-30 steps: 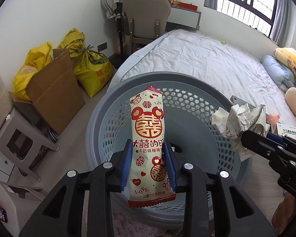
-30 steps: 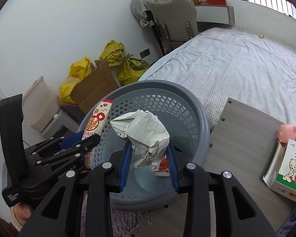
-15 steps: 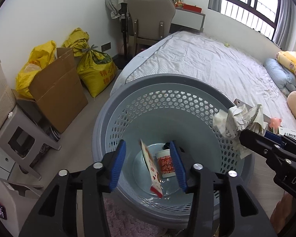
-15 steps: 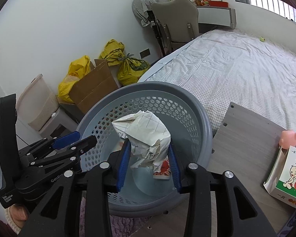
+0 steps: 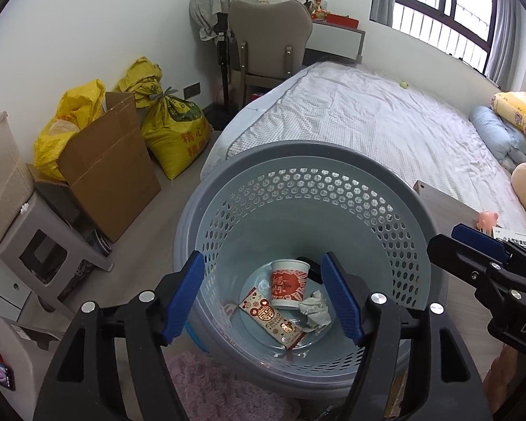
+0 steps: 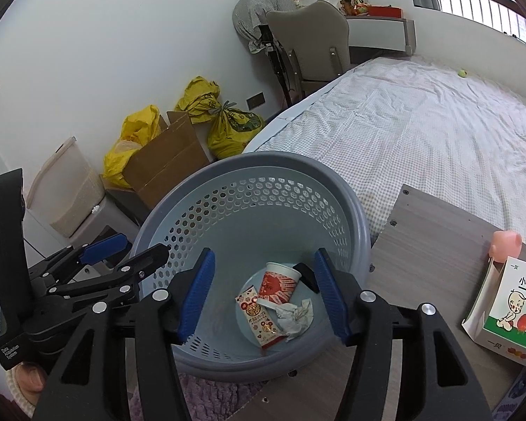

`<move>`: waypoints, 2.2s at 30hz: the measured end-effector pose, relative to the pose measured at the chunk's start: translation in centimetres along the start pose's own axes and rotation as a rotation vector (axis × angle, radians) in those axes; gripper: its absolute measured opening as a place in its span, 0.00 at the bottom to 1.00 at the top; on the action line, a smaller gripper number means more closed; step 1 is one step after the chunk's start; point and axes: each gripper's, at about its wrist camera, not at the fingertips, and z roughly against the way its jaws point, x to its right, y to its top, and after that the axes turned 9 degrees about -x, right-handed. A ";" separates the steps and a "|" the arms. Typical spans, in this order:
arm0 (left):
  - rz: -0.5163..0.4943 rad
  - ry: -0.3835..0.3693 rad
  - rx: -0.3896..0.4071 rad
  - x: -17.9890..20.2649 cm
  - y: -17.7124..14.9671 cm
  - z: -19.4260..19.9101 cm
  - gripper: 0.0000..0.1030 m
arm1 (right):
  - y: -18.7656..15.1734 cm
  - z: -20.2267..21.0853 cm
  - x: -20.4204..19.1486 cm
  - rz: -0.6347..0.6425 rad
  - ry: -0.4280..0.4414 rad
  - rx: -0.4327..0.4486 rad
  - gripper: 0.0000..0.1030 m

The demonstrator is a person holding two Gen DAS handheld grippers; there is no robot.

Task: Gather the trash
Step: 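Open the right gripper to drop the crumpled white paper into the basket, then move both grippers back over the table toward the remaining items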

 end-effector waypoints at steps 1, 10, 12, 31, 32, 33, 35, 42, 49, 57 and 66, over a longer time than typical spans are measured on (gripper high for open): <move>0.001 0.003 0.001 0.0 0.0 0.0 0.69 | 0.0 0.1 0.0 0.000 0.000 0.000 0.55; 0.010 0.014 0.019 -0.2 -0.2 1.3 0.77 | -0.6 1.4 -0.2 -0.003 -0.005 0.014 0.55; 0.011 0.015 0.028 -0.1 -0.4 1.8 0.80 | -0.8 1.9 -0.2 -0.003 -0.010 0.021 0.55; -0.057 -0.050 0.103 3.6 -2.2 5.8 0.94 | -5.4 8.4 2.0 -0.075 -0.067 0.109 0.59; -0.066 -0.056 0.105 4.2 -2.3 5.9 0.94 | -5.8 8.9 2.3 -0.086 -0.075 0.116 0.59; -0.074 -0.061 0.106 4.7 -2.5 6.0 0.94 | -6.2 9.2 2.6 -0.094 -0.080 0.120 0.59; -0.092 -0.071 0.104 5.7 -2.8 6.1 0.94 | -7.0 9.9 3.1 -0.112 -0.090 0.127 0.59; -0.158 -0.119 0.085 9.6 -4.1 6.1 0.94 | -10.3 12.1 5.5 -0.174 -0.141 0.141 0.59; -0.210 -0.155 0.078 13.6 -5.0 6.2 0.94 | -13.8 15.2 9.5 -0.268 -0.209 0.167 0.59; -0.300 -0.184 0.060 19.2 -6.3 6.2 0.94 | -18.7 19.1 16.0 -0.432 -0.320 0.205 0.59; -0.396 -0.206 0.032 24.1 -7.8 5.9 0.94 | -22.9 20.0 22.8 -0.595 -0.386 0.177 0.59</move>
